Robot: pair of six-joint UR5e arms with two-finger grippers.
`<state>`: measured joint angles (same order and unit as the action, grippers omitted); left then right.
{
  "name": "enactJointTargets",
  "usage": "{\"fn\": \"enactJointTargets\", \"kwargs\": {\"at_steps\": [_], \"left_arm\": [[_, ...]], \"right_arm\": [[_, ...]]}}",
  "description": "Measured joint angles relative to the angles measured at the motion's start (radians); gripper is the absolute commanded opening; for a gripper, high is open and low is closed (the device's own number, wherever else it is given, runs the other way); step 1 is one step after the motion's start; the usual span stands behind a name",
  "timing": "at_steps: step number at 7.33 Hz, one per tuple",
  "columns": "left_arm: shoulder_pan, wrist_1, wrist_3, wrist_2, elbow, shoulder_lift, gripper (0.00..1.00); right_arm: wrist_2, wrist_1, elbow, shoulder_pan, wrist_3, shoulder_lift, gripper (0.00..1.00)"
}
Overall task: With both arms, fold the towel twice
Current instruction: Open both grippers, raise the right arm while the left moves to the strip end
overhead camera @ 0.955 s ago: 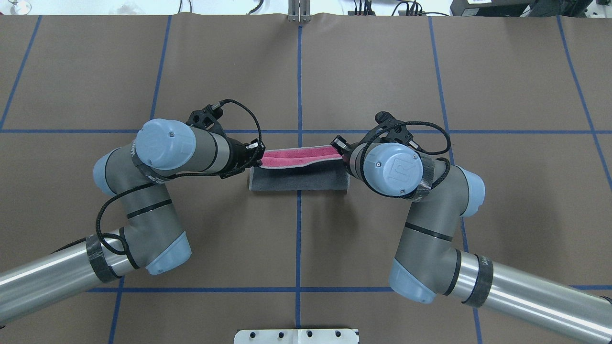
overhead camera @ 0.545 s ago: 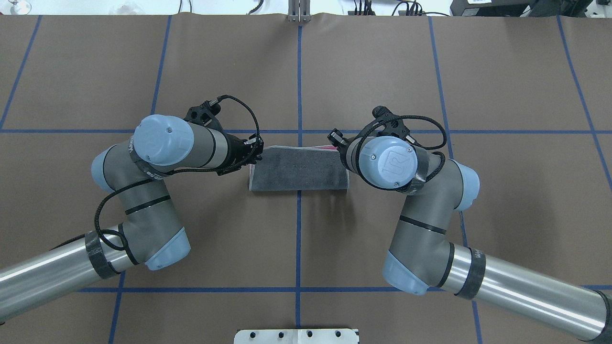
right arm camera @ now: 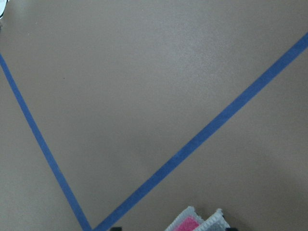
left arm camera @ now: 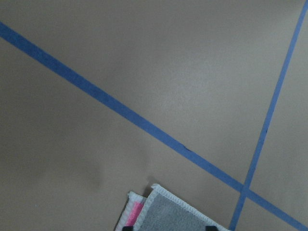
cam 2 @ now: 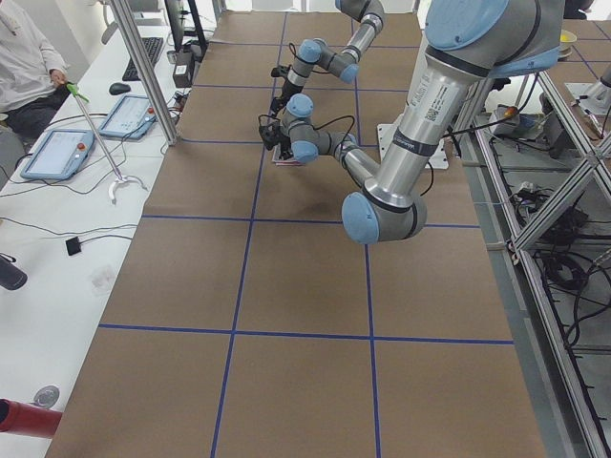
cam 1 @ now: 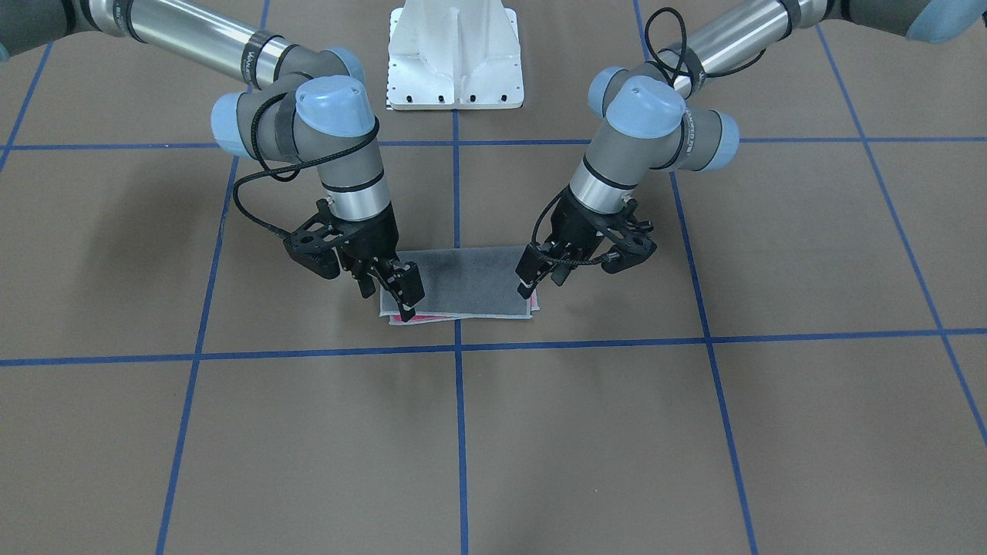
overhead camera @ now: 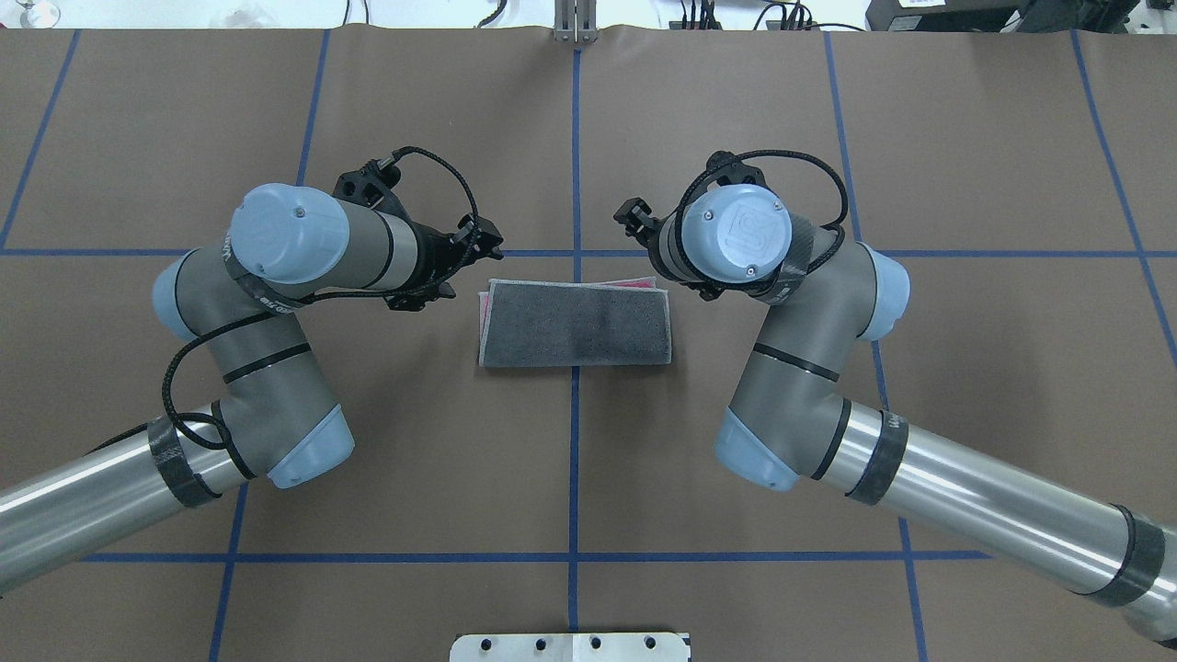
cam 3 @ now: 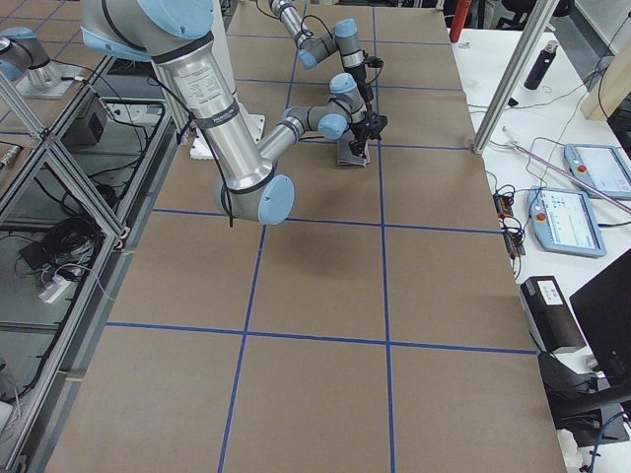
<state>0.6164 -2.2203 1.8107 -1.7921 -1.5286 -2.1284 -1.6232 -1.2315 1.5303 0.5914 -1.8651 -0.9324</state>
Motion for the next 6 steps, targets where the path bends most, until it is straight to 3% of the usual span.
{"fn": "enactJointTargets", "kwargs": {"at_steps": [1,4,6], "left_arm": [[-0.001,-0.002,-0.001,-0.019,-0.002,0.004,0.99],[-0.021,-0.008,0.0,-0.072,-0.008,0.011,0.99],[-0.057,-0.006,0.018,-0.019,-0.009,0.012,0.98]], "right_arm": [[-0.06,-0.005,0.0,0.039,0.09,-0.006,0.99],[-0.292,-0.031,0.002,0.213,0.494,-0.063,0.99],[-0.407,-0.112,0.003,0.337,0.825,-0.093,0.99]]}}
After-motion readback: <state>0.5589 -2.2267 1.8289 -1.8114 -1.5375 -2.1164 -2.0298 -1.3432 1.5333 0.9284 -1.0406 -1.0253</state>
